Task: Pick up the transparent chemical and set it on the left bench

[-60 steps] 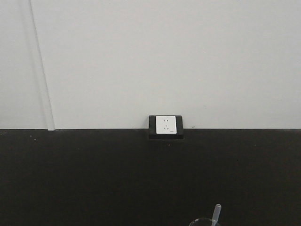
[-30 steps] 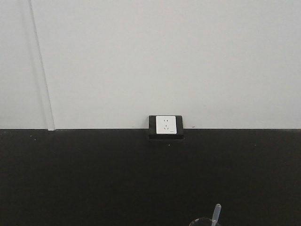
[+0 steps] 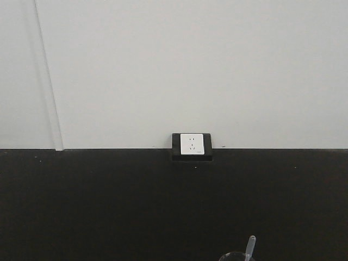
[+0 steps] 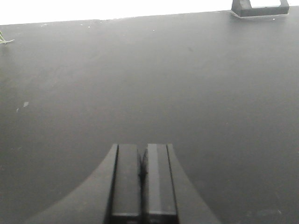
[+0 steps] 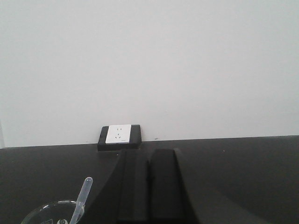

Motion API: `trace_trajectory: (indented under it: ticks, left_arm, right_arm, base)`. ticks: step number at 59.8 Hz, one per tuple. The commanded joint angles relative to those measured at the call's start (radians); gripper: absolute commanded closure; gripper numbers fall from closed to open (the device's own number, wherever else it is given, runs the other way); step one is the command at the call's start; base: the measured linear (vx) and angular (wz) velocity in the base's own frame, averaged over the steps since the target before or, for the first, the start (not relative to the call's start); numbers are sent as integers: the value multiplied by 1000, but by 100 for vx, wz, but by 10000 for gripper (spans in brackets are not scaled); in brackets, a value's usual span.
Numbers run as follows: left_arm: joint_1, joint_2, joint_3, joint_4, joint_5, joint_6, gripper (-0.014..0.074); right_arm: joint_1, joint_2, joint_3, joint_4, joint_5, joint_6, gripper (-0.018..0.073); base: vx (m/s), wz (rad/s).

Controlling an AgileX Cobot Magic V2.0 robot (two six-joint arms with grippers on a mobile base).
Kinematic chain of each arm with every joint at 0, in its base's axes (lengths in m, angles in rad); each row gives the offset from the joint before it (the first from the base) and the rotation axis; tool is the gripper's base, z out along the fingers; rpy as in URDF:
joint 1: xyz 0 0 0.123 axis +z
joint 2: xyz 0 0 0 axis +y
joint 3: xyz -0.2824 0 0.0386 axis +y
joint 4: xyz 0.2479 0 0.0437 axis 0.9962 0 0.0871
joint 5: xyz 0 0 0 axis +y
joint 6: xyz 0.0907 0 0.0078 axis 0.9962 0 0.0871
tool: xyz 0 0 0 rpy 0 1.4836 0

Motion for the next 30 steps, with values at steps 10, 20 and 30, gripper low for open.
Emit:
trace_trajectory:
  ticks: [10, 20, 30]
  left_arm:
    - [-2, -19, 16, -1, -78, -8, 600]
    - [-2, -19, 16, -1, -78, -8, 600]
    - [-2, -19, 16, -1, -78, -8, 600]
  right_arm:
    - [-5, 111, -203, -29, 43, -23, 562]
    - [-5, 289, -334, -43, 43, -34, 562]
    - [-5, 393, -382, -19, -1, -29, 562]
  base:
    - [0, 0]
    - [0, 0]
    - [0, 0]
